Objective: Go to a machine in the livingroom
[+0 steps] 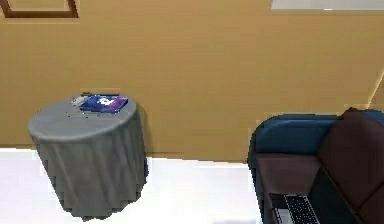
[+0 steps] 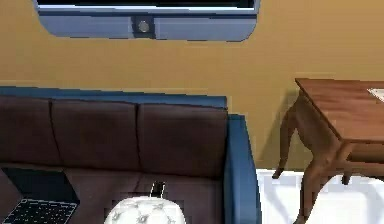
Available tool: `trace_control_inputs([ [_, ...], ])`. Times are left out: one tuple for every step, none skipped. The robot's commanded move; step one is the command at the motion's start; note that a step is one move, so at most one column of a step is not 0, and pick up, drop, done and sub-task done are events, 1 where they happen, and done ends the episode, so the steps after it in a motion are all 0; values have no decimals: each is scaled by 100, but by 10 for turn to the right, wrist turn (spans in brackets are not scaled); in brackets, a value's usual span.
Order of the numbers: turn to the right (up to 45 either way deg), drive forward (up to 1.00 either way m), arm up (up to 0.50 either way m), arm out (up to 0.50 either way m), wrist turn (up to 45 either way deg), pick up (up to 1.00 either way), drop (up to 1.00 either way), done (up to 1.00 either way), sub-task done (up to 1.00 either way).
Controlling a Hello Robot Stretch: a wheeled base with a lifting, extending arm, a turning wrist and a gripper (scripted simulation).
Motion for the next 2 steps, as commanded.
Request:
trace_control_inputs([
  [360, 0, 0, 0, 0, 0, 0, 0, 0],
  [0, 0, 0, 0, 0, 0, 0, 100, 0],
])
